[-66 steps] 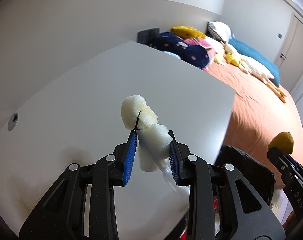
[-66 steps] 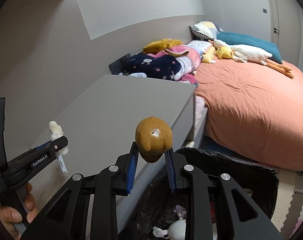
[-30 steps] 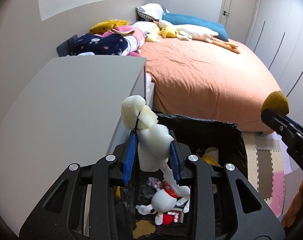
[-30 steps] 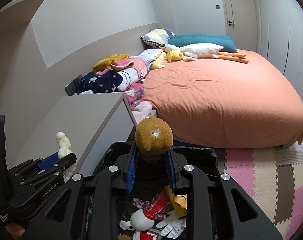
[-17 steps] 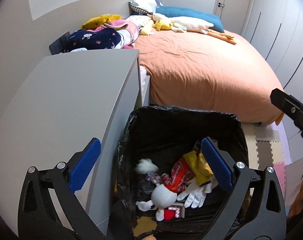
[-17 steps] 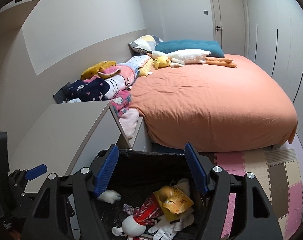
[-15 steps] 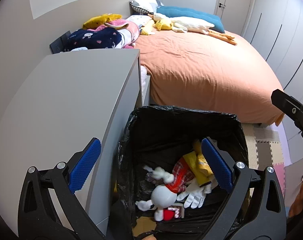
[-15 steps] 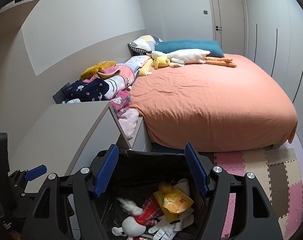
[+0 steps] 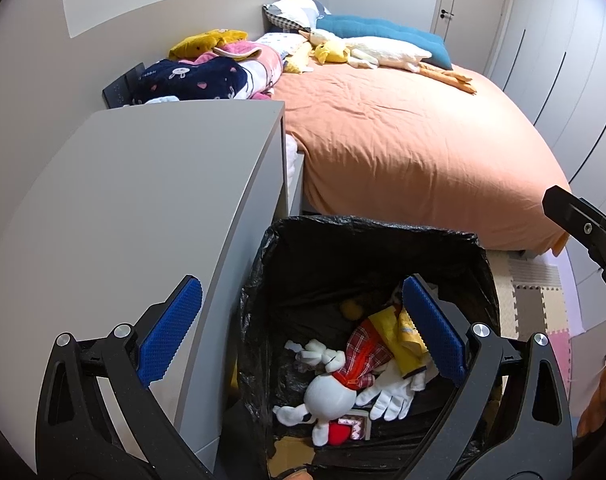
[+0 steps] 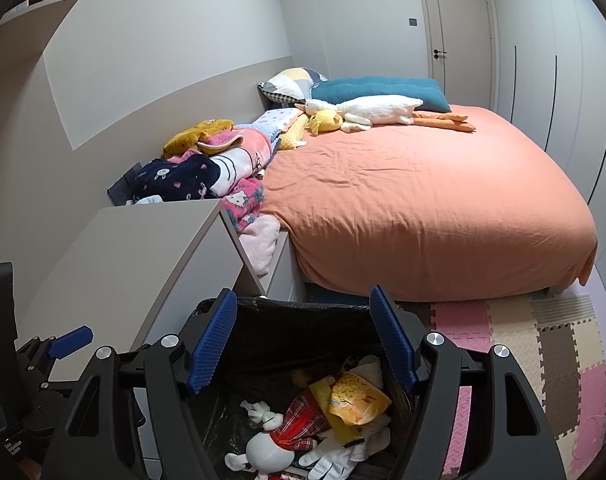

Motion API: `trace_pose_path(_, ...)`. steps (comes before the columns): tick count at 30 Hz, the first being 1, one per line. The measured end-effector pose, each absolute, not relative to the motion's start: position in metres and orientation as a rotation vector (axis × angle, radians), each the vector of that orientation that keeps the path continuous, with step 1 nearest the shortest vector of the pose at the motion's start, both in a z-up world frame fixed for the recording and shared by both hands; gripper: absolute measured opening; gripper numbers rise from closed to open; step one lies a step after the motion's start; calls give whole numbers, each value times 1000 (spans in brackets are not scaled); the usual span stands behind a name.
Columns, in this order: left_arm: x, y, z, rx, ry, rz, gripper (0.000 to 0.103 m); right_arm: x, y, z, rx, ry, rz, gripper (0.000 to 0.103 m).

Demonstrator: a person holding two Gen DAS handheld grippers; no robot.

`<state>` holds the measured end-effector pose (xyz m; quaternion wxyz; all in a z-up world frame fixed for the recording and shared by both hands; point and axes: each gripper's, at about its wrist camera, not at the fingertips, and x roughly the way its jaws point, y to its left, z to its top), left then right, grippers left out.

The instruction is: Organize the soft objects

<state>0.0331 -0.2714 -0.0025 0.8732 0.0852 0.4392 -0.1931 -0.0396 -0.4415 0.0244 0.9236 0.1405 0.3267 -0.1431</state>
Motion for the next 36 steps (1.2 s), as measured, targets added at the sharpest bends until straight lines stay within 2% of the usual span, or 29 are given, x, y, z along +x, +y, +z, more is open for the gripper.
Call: trace_pose_path(36, 34, -266, 1, 167, 899, -383, 97, -37, -438, 23, 282, 673, -287, 71)
